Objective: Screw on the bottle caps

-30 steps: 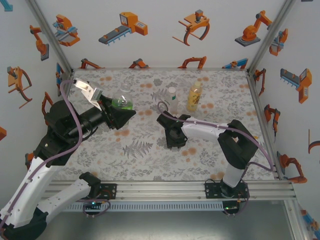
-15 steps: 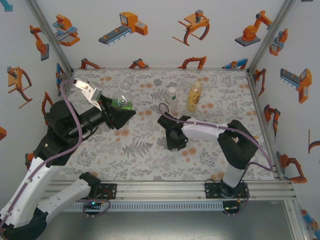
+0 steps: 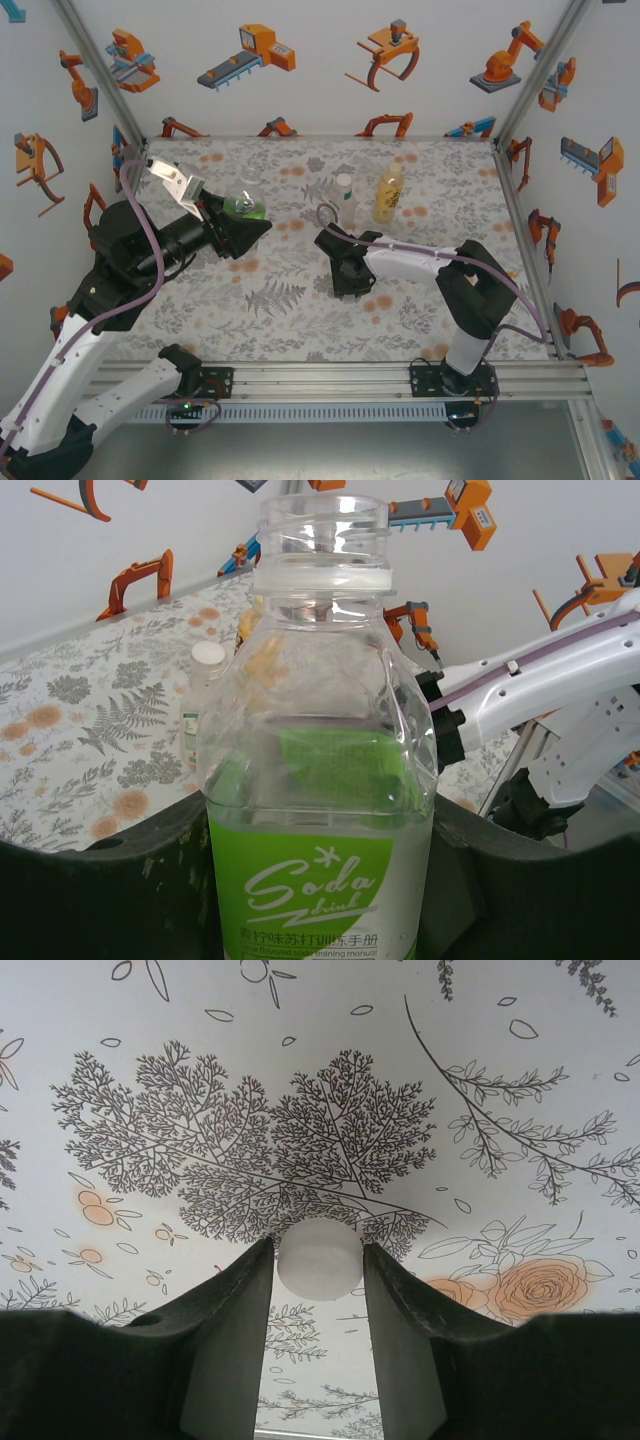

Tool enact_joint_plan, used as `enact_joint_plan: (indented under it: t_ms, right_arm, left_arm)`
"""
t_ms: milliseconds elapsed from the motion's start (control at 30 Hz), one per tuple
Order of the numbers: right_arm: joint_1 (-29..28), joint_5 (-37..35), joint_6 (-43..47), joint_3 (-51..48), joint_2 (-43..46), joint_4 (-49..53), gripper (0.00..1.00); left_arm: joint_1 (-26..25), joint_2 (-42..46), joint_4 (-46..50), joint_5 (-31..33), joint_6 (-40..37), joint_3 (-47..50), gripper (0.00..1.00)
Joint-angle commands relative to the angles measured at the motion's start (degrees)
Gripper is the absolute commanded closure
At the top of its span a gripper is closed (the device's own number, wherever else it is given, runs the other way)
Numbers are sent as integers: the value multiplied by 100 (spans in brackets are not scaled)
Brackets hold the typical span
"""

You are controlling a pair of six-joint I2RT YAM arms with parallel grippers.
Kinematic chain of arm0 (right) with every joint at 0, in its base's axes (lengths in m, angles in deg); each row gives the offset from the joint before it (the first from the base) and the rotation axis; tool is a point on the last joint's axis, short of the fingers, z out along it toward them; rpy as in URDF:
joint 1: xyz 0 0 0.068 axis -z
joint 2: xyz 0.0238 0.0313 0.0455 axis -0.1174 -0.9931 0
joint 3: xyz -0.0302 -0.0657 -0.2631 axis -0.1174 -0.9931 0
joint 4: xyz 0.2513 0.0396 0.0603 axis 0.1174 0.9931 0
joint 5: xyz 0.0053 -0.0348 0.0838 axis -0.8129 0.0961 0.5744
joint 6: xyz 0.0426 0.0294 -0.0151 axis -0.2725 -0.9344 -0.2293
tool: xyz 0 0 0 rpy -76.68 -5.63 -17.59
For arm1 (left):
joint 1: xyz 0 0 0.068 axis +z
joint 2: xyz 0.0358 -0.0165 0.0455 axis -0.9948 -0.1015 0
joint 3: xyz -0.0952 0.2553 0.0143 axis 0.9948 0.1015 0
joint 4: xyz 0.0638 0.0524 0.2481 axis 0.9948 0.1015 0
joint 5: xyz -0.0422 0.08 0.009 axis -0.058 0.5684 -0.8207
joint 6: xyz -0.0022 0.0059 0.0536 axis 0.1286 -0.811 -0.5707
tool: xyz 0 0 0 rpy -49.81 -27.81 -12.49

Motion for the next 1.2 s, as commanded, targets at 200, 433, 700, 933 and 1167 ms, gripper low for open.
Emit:
enact_joint_plan:
  t_ms: [200,433,700,933,1167]
  right_arm:
    - [-43,-37,51,-41,126,37,60]
    - [-43,24,53,78,54,143,58]
    - [-43,39,52,93,47,138,60]
    - [-43,103,18,123,-2,181,59]
    - [-43,70,16,117,-3,196,61]
  left_arm:
    - [-3,35,-99,-53,73,-9,100]
    - [-9,-9,-124,-88,93,-18,100]
    - [-8,6,-99,-80,94,-42,100]
    - [-1,16,-90,-74,89,-18,100]
    - [-5,12,-99,-71,94,-9,99]
